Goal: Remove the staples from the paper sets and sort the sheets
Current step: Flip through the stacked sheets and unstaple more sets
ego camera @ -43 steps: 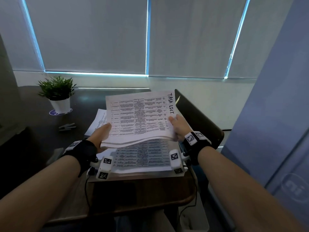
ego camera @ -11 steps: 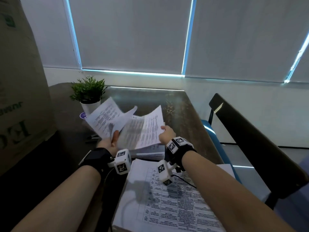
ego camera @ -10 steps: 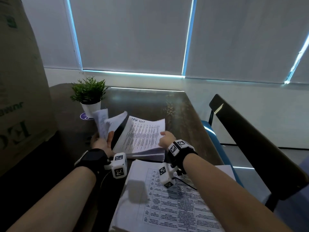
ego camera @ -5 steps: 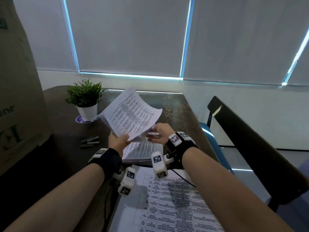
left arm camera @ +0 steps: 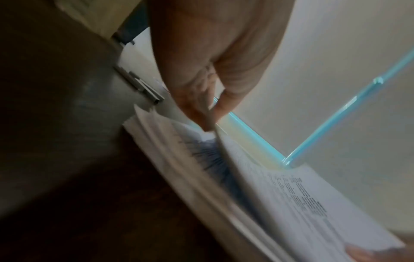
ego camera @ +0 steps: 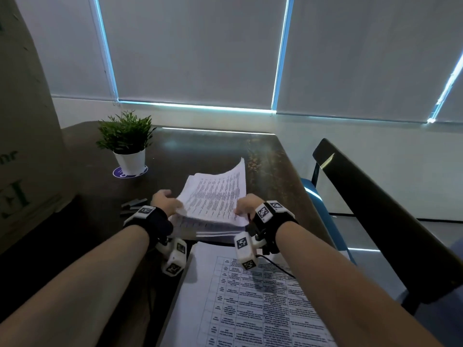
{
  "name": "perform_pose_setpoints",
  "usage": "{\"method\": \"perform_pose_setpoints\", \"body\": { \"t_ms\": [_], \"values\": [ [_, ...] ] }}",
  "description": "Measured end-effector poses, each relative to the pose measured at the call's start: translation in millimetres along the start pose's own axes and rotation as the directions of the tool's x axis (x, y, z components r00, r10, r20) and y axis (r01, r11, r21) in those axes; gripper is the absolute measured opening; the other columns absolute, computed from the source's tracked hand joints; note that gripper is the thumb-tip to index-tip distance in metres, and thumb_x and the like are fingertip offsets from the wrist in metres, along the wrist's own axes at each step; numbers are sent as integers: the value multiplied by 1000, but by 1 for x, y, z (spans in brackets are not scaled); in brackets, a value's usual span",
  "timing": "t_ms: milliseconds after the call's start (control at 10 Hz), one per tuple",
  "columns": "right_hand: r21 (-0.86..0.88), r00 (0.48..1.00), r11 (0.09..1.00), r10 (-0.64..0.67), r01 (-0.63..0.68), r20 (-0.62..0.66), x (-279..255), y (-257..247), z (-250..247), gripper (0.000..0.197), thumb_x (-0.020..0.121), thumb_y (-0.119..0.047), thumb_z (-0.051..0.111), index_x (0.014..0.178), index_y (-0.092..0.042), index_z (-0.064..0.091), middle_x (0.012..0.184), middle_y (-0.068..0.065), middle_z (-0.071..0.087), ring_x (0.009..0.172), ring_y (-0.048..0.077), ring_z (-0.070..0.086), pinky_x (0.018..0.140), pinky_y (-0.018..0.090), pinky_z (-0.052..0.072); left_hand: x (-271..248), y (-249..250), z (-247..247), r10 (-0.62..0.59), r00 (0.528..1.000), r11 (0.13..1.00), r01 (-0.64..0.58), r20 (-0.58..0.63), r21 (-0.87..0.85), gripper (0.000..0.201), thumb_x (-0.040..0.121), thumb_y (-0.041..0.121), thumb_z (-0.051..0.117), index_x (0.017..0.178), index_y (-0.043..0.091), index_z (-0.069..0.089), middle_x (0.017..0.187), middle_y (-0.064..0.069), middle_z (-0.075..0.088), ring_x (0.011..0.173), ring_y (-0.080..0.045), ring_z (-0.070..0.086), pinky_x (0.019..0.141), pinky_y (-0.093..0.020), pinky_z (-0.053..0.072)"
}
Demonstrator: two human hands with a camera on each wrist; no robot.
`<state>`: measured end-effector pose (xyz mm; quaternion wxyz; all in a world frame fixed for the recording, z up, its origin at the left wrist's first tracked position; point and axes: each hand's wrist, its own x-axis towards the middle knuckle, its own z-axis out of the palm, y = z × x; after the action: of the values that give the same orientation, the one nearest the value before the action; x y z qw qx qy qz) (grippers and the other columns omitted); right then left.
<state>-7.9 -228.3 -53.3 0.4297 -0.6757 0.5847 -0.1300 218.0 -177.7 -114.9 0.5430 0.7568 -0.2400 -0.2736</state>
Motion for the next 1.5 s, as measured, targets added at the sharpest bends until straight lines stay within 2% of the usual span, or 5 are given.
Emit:
{"method": "perform_pose_setpoints", "body": {
  "t_ms": [500, 800, 1000, 1200, 1500],
  "values": [
    [-420, 987, 899, -68, 124, 145, 15, 20, 13, 36, 97, -21, 61, 124, 3, 62, 135, 20, 57, 125, 36, 53, 106, 43, 44, 0, 33, 13, -86, 971, 737, -88, 222, 670, 47, 89, 25, 67, 130, 6, 55, 135, -10, 55, 121, -24, 53, 70, -6, 45],
    [104, 991, 995, -2, -12, 131, 42, 47, 7, 64, 83, -36, 76, 132, 0, 55, 133, 12, 58, 117, 28, 61, 85, 33, 49, -7, 38, 7, 243, 943, 908, -304, 229, 290, 33, 76, 10, 78, 102, 4, 59, 108, -14, 67, 97, -29, 64, 90, -45, 52],
    [810, 992, 583, -128, 62, 16, 19, 46, -40, 84, 72, -45, 85, 137, -5, 51, 109, 12, 69, 85, 23, 72, 74, 38, 59, -60, 85, 0, 531, 784, 841, -533, 321, -91, 34, 83, 8, 70, 113, 13, 55, 100, -1, 67, 86, -15, 69, 67, -30, 57],
    [717, 858, 504, -436, 481, -270, -10, 15, -111, 44, 85, -8, 70, 128, -6, 58, 112, 9, 72, 106, 30, 67, 83, 42, 58, -90, 113, 26, 560, 792, 821, -489, 244, -296, 24, 92, 9, 58, 113, 17, 52, 105, 1, 66, 97, -20, 66, 88, -47, 53],
    [732, 912, 558, -344, 390, -224, -4, 67, -97, 75, 39, -37, 98, 106, -13, 72, 106, 11, 75, 100, 32, 71, 94, 57, 52, -114, 89, 67, 458, 874, 837, -362, 162, -410, 43, 79, 32, 67, 115, 28, 44, 113, -5, 62, 105, -26, 62, 94, -52, 49]
  ]
}}
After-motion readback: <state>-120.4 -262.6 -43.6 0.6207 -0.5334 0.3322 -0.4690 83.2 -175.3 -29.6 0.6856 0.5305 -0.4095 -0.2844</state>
